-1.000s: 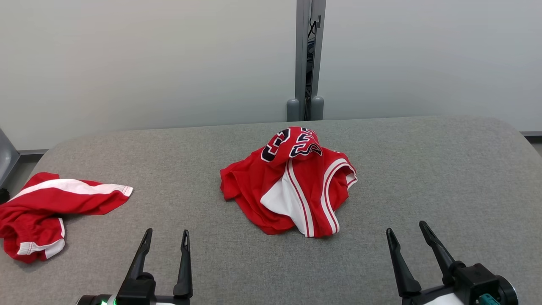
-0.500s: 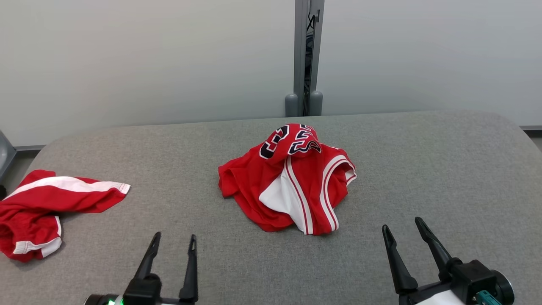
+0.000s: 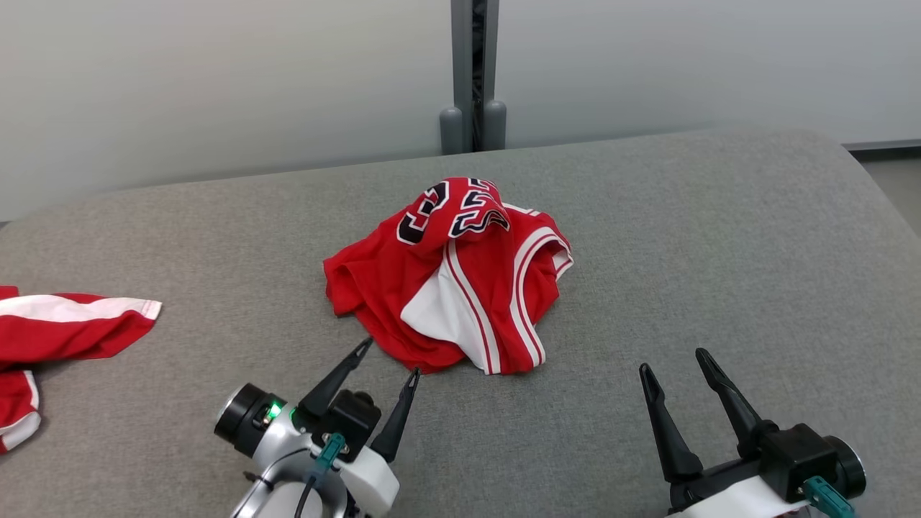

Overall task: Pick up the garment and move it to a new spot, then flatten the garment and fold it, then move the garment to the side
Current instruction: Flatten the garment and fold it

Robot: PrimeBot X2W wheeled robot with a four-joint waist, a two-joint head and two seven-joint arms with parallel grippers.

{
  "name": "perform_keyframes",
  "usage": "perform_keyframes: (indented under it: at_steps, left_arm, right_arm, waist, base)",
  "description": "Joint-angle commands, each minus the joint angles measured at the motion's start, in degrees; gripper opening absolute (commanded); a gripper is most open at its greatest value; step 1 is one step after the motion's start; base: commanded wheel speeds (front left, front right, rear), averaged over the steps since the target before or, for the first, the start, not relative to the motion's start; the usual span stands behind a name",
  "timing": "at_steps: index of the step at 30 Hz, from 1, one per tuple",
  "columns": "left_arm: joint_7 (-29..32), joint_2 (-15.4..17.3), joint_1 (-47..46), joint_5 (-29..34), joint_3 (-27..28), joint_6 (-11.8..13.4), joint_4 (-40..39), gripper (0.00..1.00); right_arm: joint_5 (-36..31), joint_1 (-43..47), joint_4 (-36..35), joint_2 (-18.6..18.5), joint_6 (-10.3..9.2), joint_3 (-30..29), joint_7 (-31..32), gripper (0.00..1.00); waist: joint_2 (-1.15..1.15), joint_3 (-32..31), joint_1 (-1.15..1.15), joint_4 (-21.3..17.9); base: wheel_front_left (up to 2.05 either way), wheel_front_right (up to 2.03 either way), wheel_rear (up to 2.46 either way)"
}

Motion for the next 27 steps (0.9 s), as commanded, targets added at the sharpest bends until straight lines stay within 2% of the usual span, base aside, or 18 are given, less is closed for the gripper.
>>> perform_keyframes:
  at_steps: [1, 8, 13, 25, 26, 27]
  left_arm:
    - [-0.07, 0.28, -1.61, 0.19, -0.14, -0.18, 0.94, 1.0]
    - [-0.07, -0.34, -9.08, 0.53, -2.07, 1.54, 8.28, 1.0]
    - [-0.07, -0.91, -12.77, -0.96, -3.11, 0.53, 12.78, 1.0]
    - [-0.07, -0.85, -17.23, -1.37, -5.98, 1.26, 20.4, 1.0]
    - [-0.07, -0.84, -17.42, -1.49, -6.16, 1.14, 21.02, 0.89]
    - [-0.07, -0.87, -17.72, -1.67, -6.3, 1.06, 21.49, 0.65]
  right_arm:
    - [0.43, -0.68, -0.11, -0.46, 0.12, 0.0, -0.35, 1.0]
    - [0.65, -3.05, -0.49, -1.13, 0.12, 0.71, -0.35, 1.0]
    - [0.76, -4.49, -0.53, -1.52, 0.12, 0.96, -0.35, 1.0]
    - [1.48, -5.76, -0.45, -1.35, 0.12, 1.63, -0.35, 1.0]
    - [1.44, -5.87, -0.43, -1.41, 0.12, 1.67, -0.35, 1.0]
    - [1.45, -5.99, -0.43, -1.49, 0.12, 1.73, -0.35, 1.0]
  waist:
    - [0.0, 0.76, 0.0, -0.7]
    - [0.0, 4.23, 0.0, -2.55]
    - [0.0, 6.26, 0.0, -3.67]
    - [0.0, 7.55, 0.0, -5.88]
    - [0.0, 7.63, 0.0, -5.97]
    - [0.0, 7.7, 0.0, -6.05]
  base:
    - [0.0, 0.0, 0.0]
    - [0.0, 0.0, 0.0]
    - [0.0, 0.0, 0.0]
    - [0.0, 0.0, 0.0]
    - [0.0, 0.0, 0.0]
    - [0.0, 0.0, 0.0]
